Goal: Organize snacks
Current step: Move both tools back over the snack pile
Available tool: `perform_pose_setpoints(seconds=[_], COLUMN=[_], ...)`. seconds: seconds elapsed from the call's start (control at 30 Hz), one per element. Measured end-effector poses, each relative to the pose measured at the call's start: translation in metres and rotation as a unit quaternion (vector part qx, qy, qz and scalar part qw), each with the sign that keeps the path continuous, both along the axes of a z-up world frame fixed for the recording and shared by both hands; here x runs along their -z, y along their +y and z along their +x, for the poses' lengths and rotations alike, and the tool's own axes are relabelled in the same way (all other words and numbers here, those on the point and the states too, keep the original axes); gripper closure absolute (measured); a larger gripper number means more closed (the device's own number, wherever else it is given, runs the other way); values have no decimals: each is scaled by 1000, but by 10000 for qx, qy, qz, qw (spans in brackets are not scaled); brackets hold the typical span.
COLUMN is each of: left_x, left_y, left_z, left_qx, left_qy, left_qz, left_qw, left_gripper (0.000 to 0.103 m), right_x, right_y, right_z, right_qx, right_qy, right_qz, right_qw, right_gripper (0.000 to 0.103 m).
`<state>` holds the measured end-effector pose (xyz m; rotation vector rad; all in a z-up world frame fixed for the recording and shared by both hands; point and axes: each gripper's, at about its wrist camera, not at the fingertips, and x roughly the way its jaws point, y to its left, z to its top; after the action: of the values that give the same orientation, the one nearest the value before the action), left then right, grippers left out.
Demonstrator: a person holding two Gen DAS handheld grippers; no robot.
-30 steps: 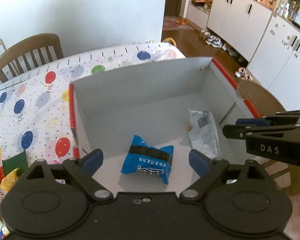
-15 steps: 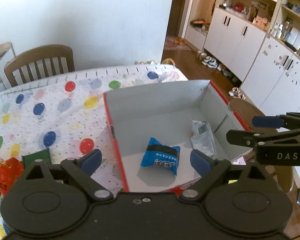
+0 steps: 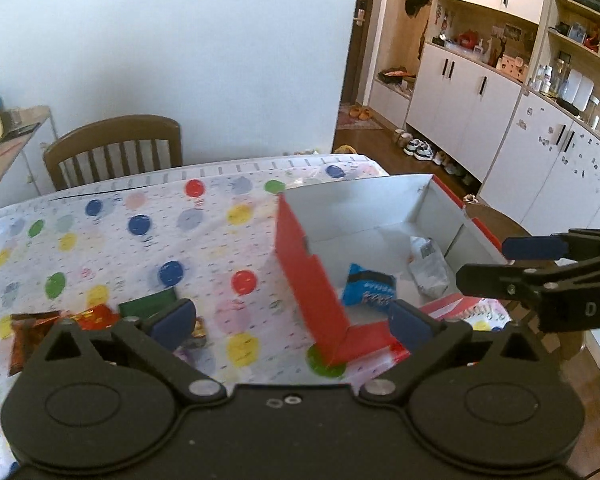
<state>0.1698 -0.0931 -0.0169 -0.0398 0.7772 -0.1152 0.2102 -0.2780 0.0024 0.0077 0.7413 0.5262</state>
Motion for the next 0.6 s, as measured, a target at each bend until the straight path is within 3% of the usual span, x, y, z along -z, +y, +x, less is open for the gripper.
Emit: perform_pose_setpoints(seconds=[0.13, 0.6], left_x=[-1, 21], left_y=[28, 138], left_z=[-18, -56], left_qx=[-99, -805], left_qy=[-94, -121], left_qz=[99, 104], left_qw=[9999, 9966], left_gripper=[1, 1], right_x=[2, 42], right_y=[27, 108], right_z=[-25, -70], right_qx=[-54, -450], right_qy=[-200, -45], right_qz=[45, -247], right_qw=[9998, 9987], right_gripper=[19, 19])
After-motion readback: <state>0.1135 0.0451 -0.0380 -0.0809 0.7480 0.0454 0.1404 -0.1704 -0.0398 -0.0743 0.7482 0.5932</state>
